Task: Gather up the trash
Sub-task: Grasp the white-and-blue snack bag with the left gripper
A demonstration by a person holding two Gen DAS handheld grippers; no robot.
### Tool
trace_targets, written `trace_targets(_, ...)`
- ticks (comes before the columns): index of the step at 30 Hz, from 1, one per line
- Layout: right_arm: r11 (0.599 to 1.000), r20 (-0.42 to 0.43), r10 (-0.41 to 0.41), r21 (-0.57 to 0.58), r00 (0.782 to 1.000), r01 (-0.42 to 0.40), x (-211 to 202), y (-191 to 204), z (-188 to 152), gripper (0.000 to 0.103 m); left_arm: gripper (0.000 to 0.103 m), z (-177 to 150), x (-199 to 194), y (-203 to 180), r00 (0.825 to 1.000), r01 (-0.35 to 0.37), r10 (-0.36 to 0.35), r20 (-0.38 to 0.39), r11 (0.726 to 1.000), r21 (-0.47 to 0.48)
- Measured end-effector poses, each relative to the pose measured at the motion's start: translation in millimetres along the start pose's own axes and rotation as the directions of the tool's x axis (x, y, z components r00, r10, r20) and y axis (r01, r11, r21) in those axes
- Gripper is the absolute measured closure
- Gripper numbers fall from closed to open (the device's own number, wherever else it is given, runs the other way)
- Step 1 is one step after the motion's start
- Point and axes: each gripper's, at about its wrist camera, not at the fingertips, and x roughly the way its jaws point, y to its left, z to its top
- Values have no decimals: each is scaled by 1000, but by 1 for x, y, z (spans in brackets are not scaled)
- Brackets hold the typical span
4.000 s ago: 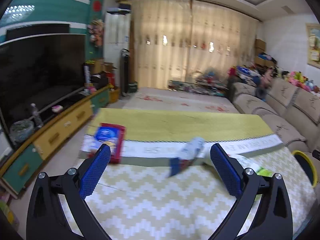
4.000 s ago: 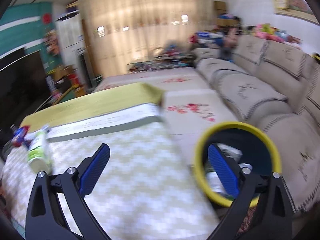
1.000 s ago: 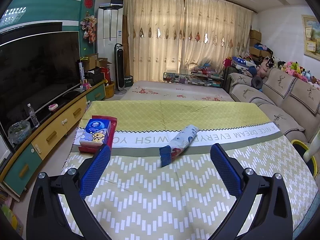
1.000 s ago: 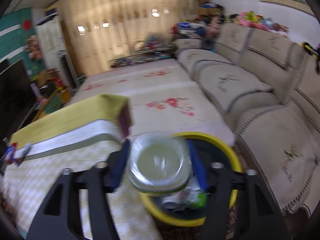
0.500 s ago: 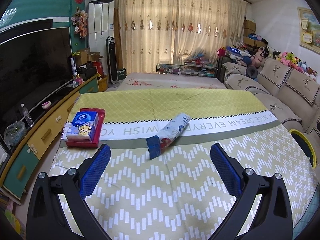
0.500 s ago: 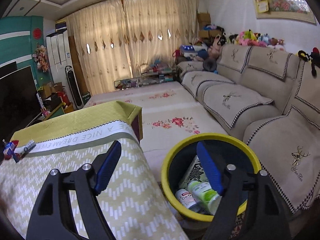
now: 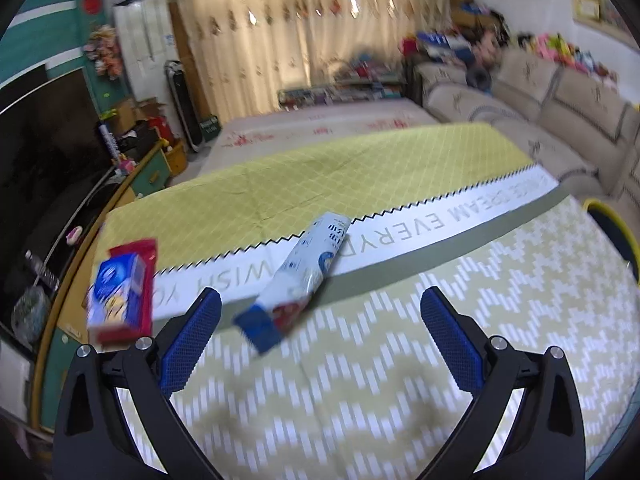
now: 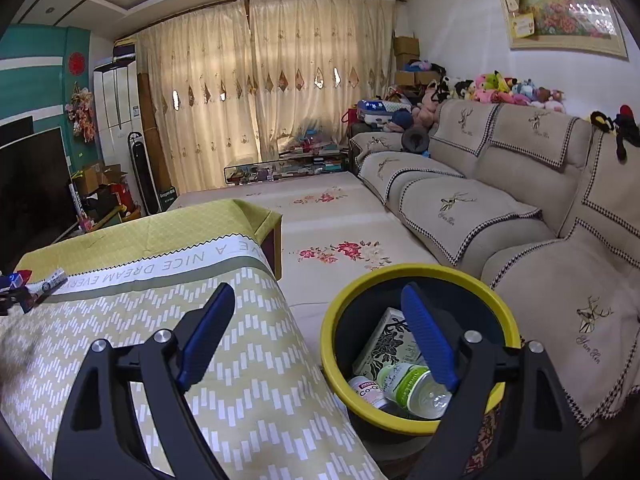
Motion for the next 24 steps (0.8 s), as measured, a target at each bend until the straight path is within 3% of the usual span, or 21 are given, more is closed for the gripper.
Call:
trace_targets(7, 1000, -1, -7, -18, 1000, 7, -1, 4, -1, 18, 6, 23, 48, 8, 993, 21, -17, -117, 999, 25)
trace_targets(10, 1000, -4, -7, -20, 1000, 7, 0, 5, -1, 17, 18, 28, 60, 6, 990, 11, -2, -142, 998, 62)
trace_targets(17, 1000, -6, -8, -7, 1000, 8, -1, 1, -2, 16, 44, 37, 77, 10, 980, 79, -69, -189, 996, 48)
trace_targets(21, 1000, -3, -9, -8, 1000, 9, -2, 0, -2, 16, 67, 35, 74, 15, 974, 122, -115, -195, 992, 28)
trace_targets(24, 1000, -3, -10, -4, 1000, 10, -2, 0, -2, 16, 69, 30, 69, 13, 975, 119, -109, -194, 992, 40)
